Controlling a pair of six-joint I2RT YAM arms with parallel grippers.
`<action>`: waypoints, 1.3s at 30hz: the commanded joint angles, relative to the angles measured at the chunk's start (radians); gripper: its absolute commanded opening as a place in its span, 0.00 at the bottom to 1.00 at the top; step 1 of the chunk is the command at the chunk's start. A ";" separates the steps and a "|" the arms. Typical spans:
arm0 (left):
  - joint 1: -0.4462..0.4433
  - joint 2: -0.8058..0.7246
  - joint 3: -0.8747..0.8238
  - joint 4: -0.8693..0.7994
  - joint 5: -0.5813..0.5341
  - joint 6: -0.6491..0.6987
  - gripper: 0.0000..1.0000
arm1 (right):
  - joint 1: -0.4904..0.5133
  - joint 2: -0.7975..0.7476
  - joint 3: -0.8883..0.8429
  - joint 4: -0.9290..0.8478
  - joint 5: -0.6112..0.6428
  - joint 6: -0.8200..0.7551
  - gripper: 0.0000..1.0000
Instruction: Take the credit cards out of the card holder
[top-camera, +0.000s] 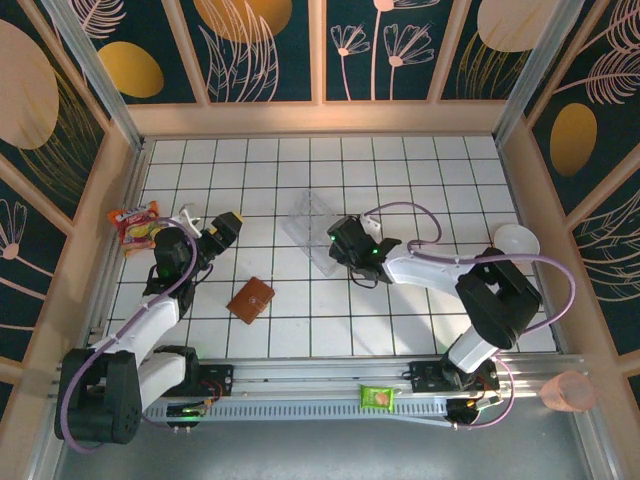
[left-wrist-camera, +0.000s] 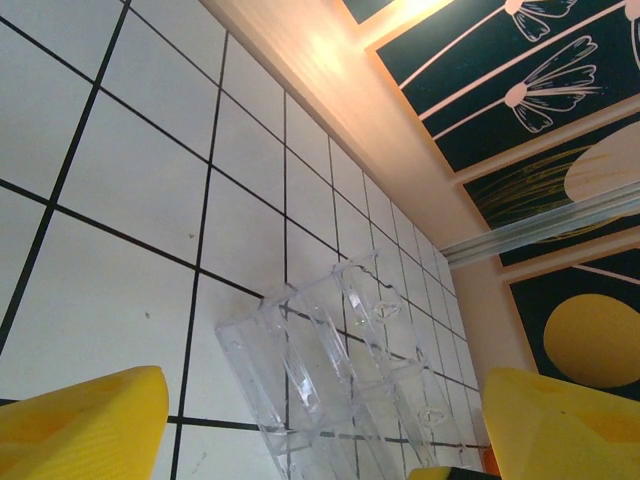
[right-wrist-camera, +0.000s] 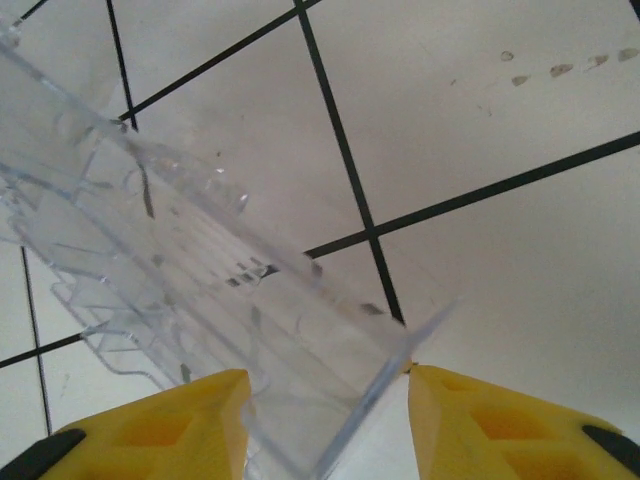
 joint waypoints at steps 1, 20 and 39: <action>-0.003 -0.015 -0.007 0.013 0.022 0.018 0.82 | -0.029 0.022 0.008 0.010 0.017 -0.051 0.39; -0.004 -0.017 -0.010 0.006 0.053 0.016 0.82 | -0.202 0.006 0.077 0.047 -0.206 -0.665 0.22; -0.006 -0.017 -0.013 -0.012 0.047 0.014 0.83 | -0.246 0.052 0.103 0.063 -0.209 -0.636 0.51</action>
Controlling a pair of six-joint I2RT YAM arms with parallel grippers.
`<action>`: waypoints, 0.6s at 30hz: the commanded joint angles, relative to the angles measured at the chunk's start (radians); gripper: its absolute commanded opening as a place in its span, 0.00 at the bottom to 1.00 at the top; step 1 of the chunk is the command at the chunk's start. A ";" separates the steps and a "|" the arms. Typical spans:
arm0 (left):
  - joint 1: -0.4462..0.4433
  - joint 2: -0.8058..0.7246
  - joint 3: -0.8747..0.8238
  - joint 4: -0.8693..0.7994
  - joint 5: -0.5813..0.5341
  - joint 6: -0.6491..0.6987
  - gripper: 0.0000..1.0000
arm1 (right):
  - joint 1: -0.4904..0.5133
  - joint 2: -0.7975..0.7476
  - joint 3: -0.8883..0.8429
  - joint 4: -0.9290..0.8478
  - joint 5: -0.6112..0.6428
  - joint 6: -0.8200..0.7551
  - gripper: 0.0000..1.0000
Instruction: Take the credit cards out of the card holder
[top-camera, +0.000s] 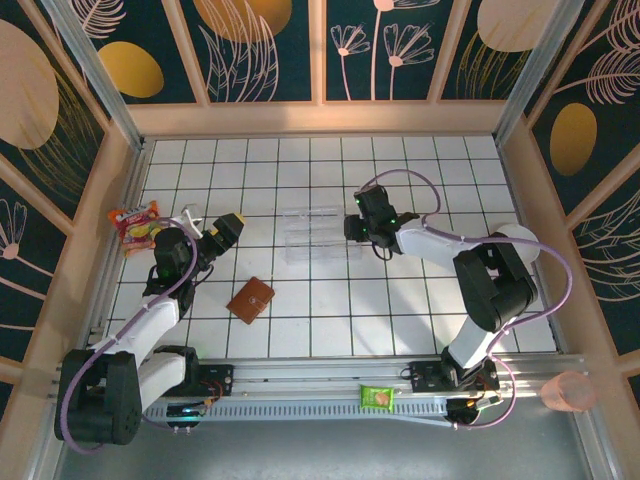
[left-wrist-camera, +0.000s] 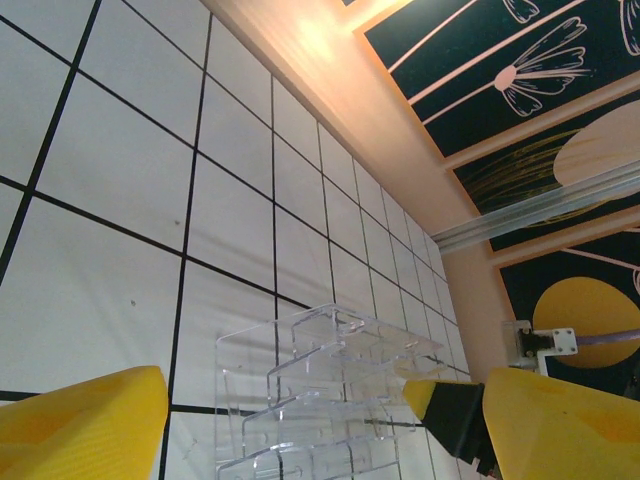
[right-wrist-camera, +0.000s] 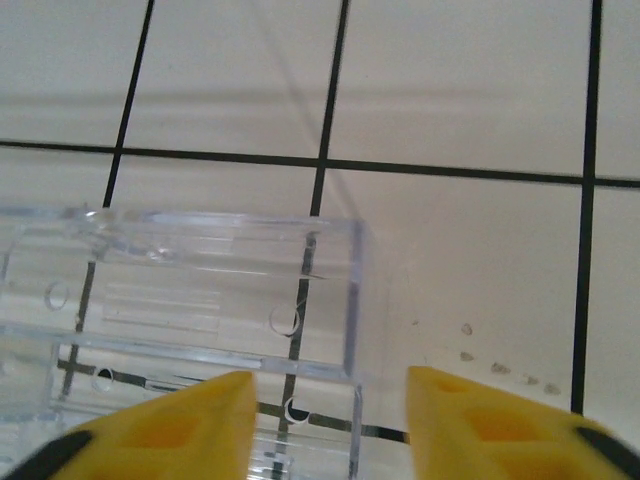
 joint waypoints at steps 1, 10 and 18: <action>-0.006 -0.018 -0.011 -0.012 0.009 0.010 0.83 | 0.001 -0.040 -0.005 0.027 0.013 0.032 0.55; -0.006 -0.091 -0.030 -0.065 -0.006 0.002 0.84 | 0.154 -0.242 -0.105 0.026 0.029 0.150 0.50; -0.007 -0.174 -0.083 -0.103 -0.088 -0.053 0.85 | 0.397 -0.158 -0.151 0.119 -0.118 0.232 0.40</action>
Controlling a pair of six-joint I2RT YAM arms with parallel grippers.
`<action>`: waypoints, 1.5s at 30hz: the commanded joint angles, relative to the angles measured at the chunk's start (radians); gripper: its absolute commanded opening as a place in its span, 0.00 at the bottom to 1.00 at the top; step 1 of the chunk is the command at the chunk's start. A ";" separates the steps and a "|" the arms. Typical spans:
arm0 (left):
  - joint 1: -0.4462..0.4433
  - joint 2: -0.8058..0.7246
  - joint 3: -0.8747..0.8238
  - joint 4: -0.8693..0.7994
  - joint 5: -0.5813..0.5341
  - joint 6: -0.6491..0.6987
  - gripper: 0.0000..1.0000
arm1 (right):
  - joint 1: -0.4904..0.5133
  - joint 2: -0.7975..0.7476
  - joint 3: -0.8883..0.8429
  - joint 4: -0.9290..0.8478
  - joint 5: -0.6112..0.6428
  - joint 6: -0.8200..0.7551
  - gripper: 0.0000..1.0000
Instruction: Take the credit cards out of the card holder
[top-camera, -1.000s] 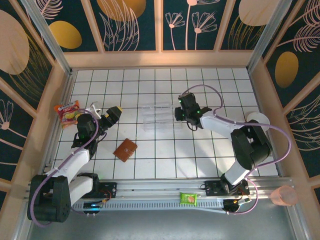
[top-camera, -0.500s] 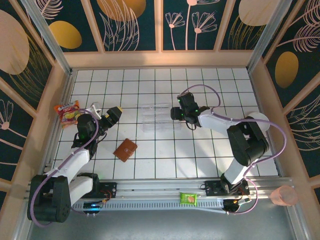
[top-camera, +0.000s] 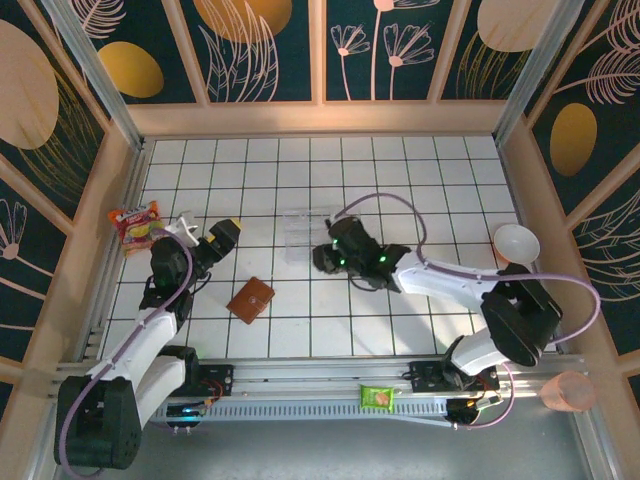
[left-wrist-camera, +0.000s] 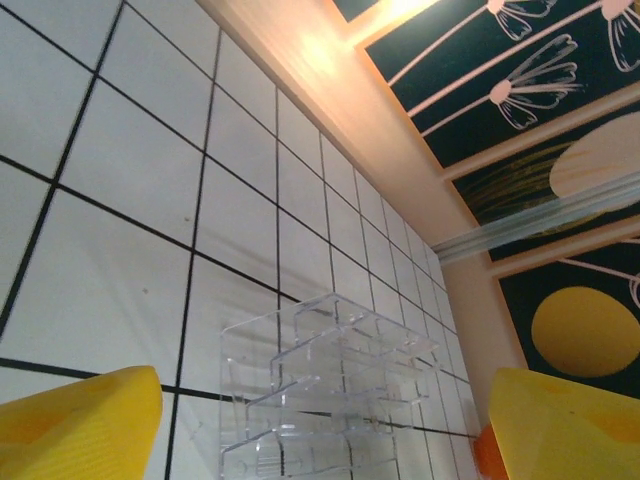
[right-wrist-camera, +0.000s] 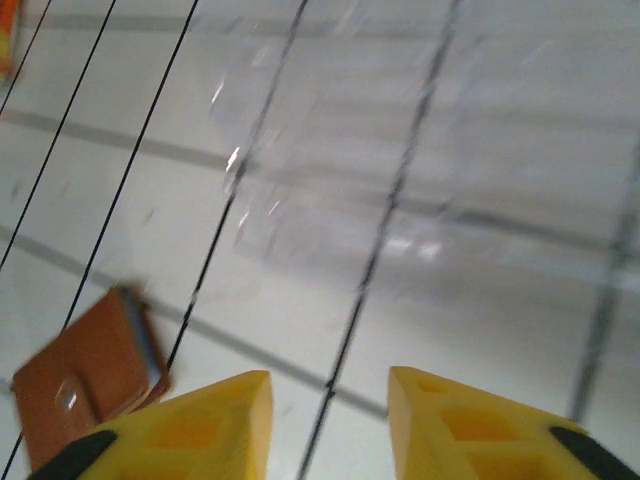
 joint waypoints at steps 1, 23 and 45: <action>-0.006 -0.046 -0.032 -0.052 -0.060 -0.042 0.85 | 0.075 0.065 -0.010 0.092 -0.111 0.063 0.42; -0.118 -0.285 -0.298 -0.241 -0.157 -0.214 0.58 | 0.135 0.368 0.142 0.213 -0.286 0.272 0.45; -0.303 -0.214 -0.367 -0.136 -0.203 -0.310 0.57 | 0.114 0.465 0.200 0.265 -0.378 0.335 0.43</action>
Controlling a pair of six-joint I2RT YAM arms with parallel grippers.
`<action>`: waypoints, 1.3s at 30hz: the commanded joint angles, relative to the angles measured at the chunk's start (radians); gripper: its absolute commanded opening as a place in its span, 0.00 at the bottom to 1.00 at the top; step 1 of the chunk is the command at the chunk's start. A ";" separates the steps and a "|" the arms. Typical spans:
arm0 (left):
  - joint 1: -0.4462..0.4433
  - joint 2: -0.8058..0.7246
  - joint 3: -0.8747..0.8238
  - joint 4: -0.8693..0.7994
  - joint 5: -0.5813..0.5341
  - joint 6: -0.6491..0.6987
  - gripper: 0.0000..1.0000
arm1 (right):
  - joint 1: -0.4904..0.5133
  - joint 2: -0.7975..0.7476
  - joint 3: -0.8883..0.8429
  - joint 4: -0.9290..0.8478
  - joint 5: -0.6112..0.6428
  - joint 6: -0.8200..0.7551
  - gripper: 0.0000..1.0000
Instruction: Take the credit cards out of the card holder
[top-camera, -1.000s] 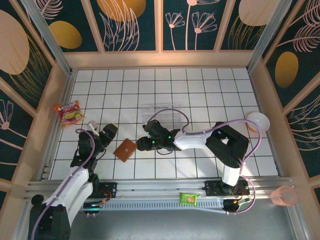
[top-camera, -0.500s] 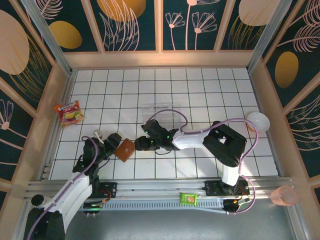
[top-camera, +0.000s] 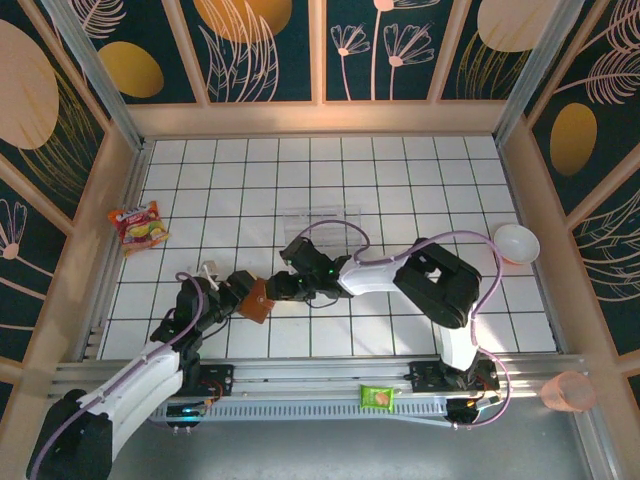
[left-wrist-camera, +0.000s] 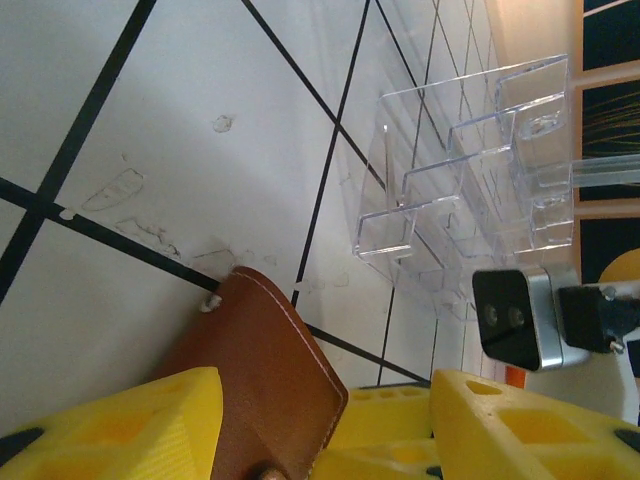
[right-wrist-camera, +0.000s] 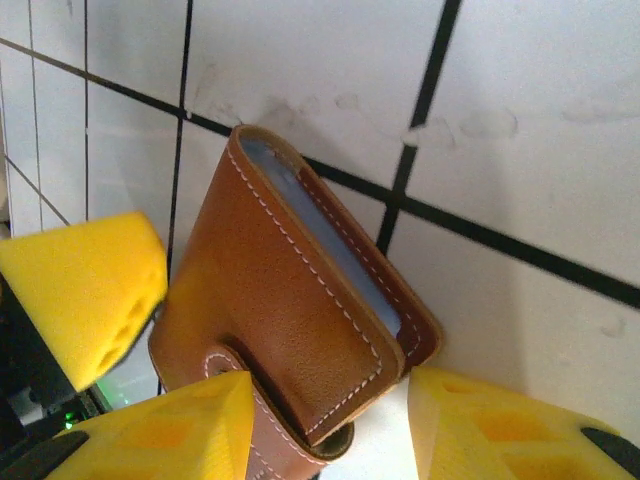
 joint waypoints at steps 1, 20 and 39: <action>-0.011 0.006 -0.095 0.052 -0.014 -0.052 0.57 | -0.007 0.024 0.028 0.048 -0.028 0.025 0.42; -0.014 0.019 0.005 0.067 0.010 0.059 0.69 | -0.074 -0.094 -0.150 0.173 -0.048 -0.032 0.00; -0.060 0.354 0.054 0.741 0.327 0.210 0.78 | -0.155 -0.567 -0.385 0.057 -0.163 -0.408 0.00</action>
